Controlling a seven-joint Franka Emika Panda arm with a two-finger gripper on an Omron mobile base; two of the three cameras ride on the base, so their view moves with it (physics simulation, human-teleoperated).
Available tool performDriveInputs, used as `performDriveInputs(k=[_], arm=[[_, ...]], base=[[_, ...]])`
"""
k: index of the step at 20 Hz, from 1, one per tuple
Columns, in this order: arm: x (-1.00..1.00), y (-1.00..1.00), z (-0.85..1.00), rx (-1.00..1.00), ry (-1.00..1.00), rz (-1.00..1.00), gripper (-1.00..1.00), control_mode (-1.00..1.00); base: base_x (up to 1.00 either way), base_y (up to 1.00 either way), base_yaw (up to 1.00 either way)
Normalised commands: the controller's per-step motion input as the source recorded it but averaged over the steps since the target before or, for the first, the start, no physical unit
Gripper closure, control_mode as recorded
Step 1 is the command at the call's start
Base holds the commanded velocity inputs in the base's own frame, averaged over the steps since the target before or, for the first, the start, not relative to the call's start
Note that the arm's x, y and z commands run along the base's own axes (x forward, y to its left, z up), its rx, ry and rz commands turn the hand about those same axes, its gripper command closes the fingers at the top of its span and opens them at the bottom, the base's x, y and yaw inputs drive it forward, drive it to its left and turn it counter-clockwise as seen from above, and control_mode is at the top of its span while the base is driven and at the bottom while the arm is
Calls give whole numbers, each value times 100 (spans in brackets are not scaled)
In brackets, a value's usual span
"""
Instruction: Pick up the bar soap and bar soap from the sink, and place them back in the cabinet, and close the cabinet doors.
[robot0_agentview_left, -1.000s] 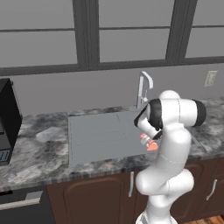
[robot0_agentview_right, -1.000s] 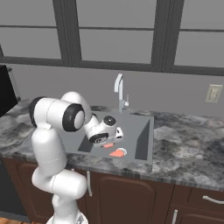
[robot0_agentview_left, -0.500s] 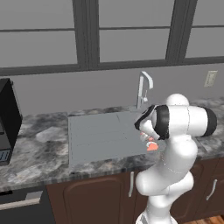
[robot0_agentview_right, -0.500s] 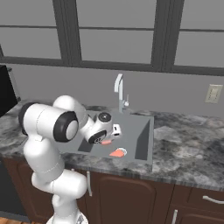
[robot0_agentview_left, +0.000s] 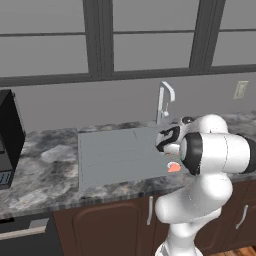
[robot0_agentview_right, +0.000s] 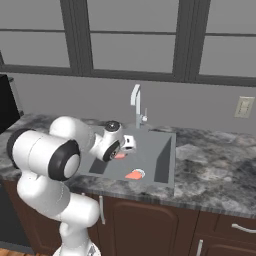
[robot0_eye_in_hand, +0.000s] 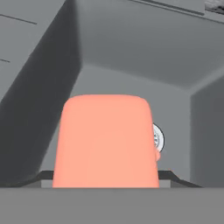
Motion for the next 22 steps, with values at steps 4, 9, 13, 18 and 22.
performDriveInputs(k=[4, 9, 13, 18, 22], arm=[[-7, 2, 45, 0, 0, -9, 100, -100], [-6, 5, 37, 0, 0, -7, 100, -100], [-3, 2, 39, 0, 0, -6, 100, -100], [-7, 1, 39, 0, 0, -5, 100, -100], [-8, 3, 34, 0, 0, -4, 100, -100]], base=[[0, 0, 0], [0, 0, 0], [0, 0, 0], [0, 0, 0], [0, 0, 0]])
